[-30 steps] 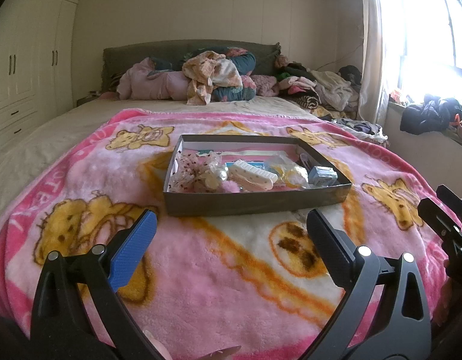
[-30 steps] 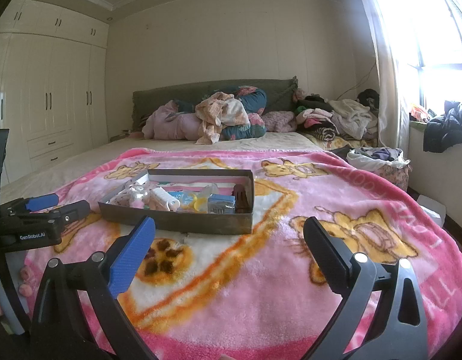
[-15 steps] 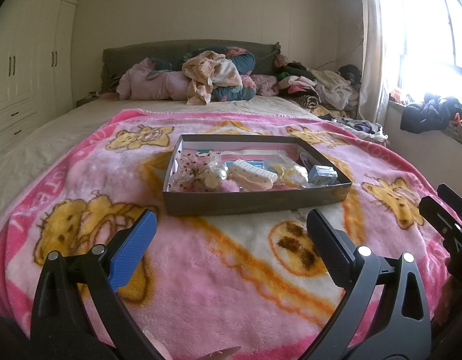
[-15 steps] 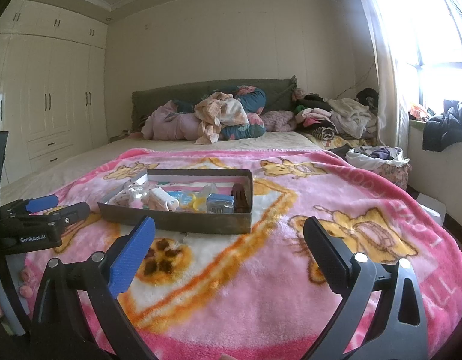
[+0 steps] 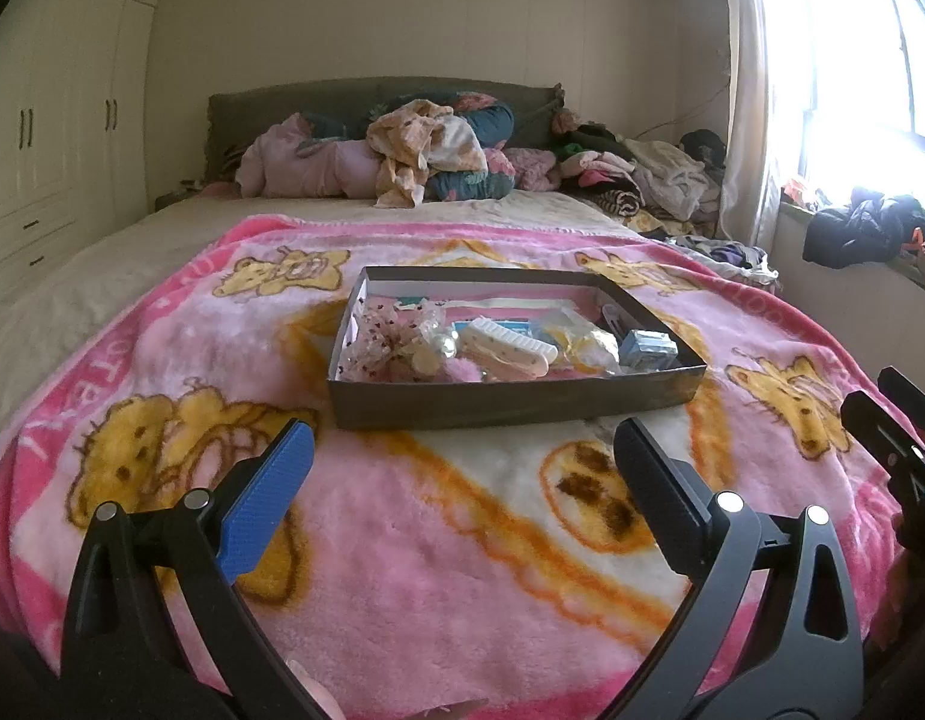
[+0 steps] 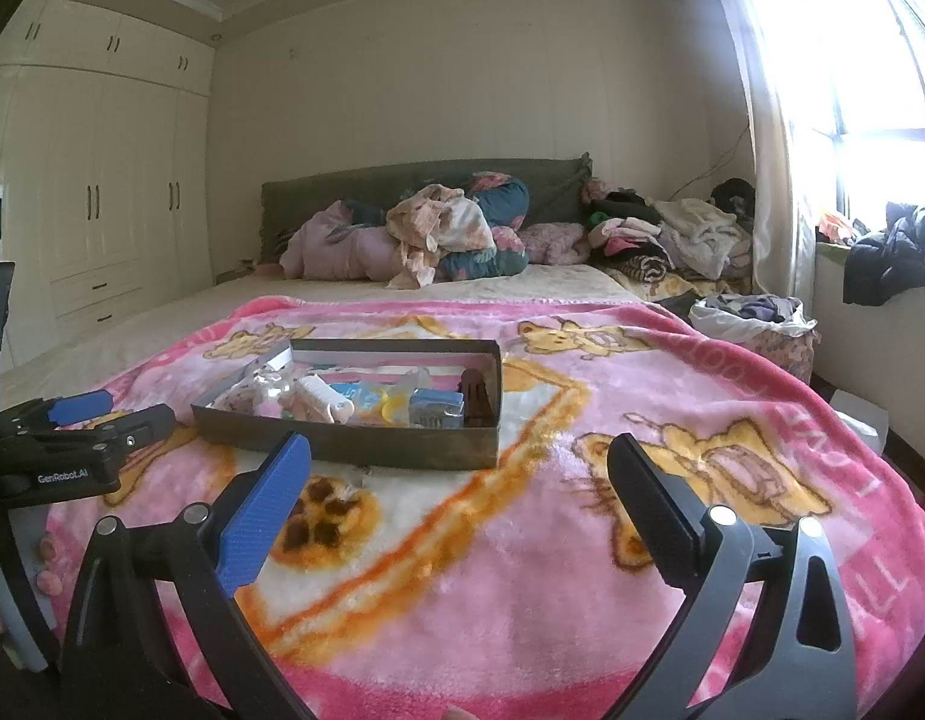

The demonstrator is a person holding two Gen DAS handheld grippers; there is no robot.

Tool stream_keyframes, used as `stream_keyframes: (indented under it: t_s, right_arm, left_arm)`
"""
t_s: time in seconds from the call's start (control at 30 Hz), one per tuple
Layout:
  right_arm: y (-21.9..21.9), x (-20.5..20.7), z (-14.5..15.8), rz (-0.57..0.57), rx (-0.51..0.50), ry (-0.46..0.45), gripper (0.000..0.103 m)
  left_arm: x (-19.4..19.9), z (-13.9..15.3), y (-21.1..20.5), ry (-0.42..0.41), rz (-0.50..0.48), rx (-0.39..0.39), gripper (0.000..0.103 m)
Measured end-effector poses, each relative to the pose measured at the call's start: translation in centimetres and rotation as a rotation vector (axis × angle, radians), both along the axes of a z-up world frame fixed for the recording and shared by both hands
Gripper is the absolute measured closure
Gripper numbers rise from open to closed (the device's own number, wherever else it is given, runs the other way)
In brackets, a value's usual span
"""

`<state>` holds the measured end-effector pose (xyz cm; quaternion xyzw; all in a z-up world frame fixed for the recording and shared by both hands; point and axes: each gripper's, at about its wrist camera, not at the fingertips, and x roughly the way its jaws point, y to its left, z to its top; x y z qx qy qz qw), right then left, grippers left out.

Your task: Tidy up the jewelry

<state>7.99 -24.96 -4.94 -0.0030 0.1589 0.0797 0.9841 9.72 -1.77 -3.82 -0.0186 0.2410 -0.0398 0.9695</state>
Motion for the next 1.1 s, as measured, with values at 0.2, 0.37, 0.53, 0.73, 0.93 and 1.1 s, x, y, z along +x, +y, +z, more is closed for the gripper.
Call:
stream_keyframes:
  t_s: [0.2,0.37,0.53,0.73,0.93,1.1]
  right_arm:
    - [-0.2,-0.1,0.1,0.0,-0.003,0.002,0.007]
    - [-0.2,-0.1,0.1,0.0,-0.001,-0.001,0.007]
    - [-0.3,-0.1,0.1,0.0,0.001,0.0,0.007]
    - [-0.8,0.4,0.3,-0.004,0.002,0.016,0.007]
    - [-3.9,4.2,0.0,-0.083,0.034,0.098,0.007]
    - [-10.1,11.3,-2.2,-0.28,0.071,0.296,0.007]
  left_arm:
    - [0.1,0.0,-0.1,-0.004,-0.002,0.013,0.011]
    - [0.3,-0.1,-0.4,-0.002,0.001,0.024,0.011]
    - [0.3,-0.1,-0.3,-0.001,0.001,0.013,0.011]
    - [0.3,0.6,0.5,-0.017,0.007,-0.014,0.011]
    - [4.3,-0.3,4.7,0.063,0.133,-0.008,0.011]
    - [10.1,-2.6,11.8,0.196,0.316,0.03,0.011]
